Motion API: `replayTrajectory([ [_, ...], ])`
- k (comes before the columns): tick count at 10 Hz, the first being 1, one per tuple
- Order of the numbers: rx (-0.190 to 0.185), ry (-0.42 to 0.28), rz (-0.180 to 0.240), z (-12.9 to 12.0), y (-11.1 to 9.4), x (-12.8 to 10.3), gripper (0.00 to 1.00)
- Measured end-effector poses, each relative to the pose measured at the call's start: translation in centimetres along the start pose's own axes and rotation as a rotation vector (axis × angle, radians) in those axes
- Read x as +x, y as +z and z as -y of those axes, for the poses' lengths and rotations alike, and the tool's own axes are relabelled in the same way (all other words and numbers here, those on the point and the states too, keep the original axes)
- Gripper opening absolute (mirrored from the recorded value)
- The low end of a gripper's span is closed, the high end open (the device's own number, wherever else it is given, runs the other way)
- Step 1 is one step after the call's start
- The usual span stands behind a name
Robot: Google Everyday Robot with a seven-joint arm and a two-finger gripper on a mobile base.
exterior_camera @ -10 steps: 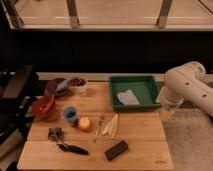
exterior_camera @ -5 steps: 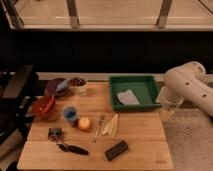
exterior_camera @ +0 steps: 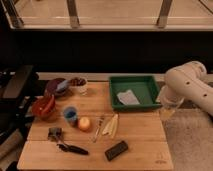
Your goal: Place fork in table surface
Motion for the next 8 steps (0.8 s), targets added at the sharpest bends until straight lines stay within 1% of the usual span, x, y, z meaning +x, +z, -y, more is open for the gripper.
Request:
replayTrajectory([
  [1, -0.001, -0.040, 0.050, 0.4, 0.1, -0.5, 0.65],
  [2, -0.004, -0.066, 0.088, 0.7, 0.2, -1.5, 0.65],
  [4, -0.002, -0.128, 0.159, 1.7, 0.3, -4.7, 0.65],
  [6, 0.010, -0.211, 0.205, 2.6, 0.2, -9.1, 0.65],
  [8, 0.026, -0.295, 0.234, 3.3, 0.1, -13.6, 0.65],
])
